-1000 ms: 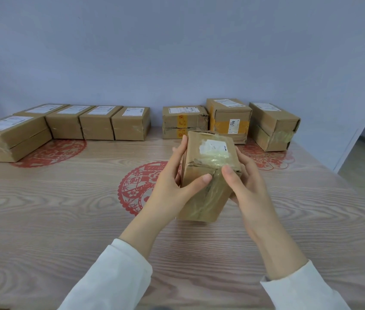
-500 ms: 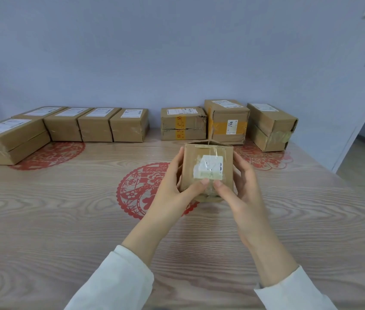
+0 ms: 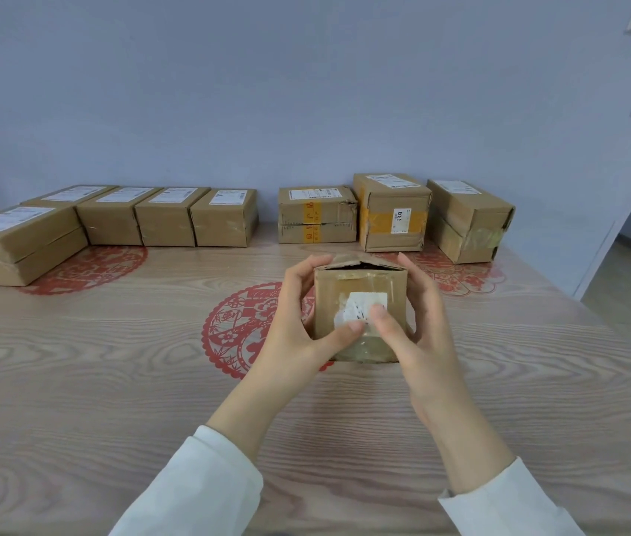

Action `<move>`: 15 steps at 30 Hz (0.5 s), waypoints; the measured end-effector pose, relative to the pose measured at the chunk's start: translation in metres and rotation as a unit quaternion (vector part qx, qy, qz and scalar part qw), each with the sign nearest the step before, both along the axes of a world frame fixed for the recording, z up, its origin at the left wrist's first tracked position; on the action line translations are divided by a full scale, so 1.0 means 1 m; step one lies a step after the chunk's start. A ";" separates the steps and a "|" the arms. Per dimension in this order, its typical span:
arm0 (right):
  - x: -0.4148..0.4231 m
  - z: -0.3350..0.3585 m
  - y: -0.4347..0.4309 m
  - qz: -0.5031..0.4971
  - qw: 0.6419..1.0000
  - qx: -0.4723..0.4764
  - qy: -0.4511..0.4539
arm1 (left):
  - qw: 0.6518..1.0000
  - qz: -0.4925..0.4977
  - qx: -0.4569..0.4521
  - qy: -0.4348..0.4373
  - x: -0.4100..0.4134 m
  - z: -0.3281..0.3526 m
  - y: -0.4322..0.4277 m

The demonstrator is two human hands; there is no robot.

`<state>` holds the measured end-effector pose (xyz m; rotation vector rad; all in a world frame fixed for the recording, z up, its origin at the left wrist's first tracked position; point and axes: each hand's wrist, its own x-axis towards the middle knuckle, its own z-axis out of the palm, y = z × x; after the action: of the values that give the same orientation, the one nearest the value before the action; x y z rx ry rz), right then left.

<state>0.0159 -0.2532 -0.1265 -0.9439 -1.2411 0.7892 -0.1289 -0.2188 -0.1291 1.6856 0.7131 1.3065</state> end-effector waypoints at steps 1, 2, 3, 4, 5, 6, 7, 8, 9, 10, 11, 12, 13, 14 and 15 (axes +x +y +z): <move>0.000 0.001 0.001 -0.002 1.000 -0.009 0.012 | 1.000 -0.005 0.009 0.006 0.000 0.000 0.000; 0.001 0.002 0.002 0.001 0.999 -0.024 0.035 | 1.000 -0.008 0.021 0.017 0.000 -0.001 0.000; 0.001 0.003 0.003 0.008 0.998 -0.039 0.058 | 0.999 -0.010 0.033 0.027 0.000 -0.001 0.000; 0.002 0.004 0.004 0.015 0.996 -0.051 0.074 | 0.999 -0.011 0.040 0.030 0.000 -0.002 0.000; 0.002 0.005 0.004 0.021 0.994 -0.064 0.081 | 0.999 -0.012 0.042 0.027 0.000 -0.003 0.000; 0.002 0.006 0.004 0.028 0.993 -0.077 0.088 | 0.999 -0.012 0.042 0.025 0.000 -0.004 0.001; 0.001 0.008 0.003 0.035 0.990 -0.091 0.099 | 0.999 -0.012 0.040 0.028 0.000 -0.005 0.000; 0.001 0.009 0.004 0.039 0.987 -0.103 0.115 | 0.999 -0.014 0.037 0.034 0.000 -0.005 0.000; 0.001 0.010 0.004 0.040 0.984 -0.114 0.129 | 0.998 -0.019 0.034 0.039 0.000 -0.006 0.000; 0.002 0.011 0.005 0.037 0.982 -0.122 0.141 | 0.998 -0.028 0.030 0.040 0.000 -0.007 0.000; 0.002 0.011 0.006 0.030 0.980 -0.127 0.153 | 0.998 -0.040 0.026 0.038 0.000 -0.008 -0.001; 0.003 0.010 0.006 0.021 0.978 -0.127 0.164 | 0.998 -0.053 0.020 0.031 -0.001 -0.009 -0.001; 0.003 0.010 0.006 0.011 0.978 -0.122 0.169 | 0.998 -0.063 0.008 0.021 -0.001 -0.009 -0.003; 0.002 0.008 0.006 0.005 0.980 -0.114 0.165 | 0.997 -0.069 -0.014 0.010 0.000 -0.008 -0.003; 0.002 0.005 0.006 0.005 0.982 -0.104 0.155 | 0.996 -0.073 -0.050 -0.004 0.001 -0.009 -0.003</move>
<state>0.0175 -0.2472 -0.1210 -0.9407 -0.9041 1.0456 -0.1284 -0.2219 -0.1376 1.6189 0.6275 1.1571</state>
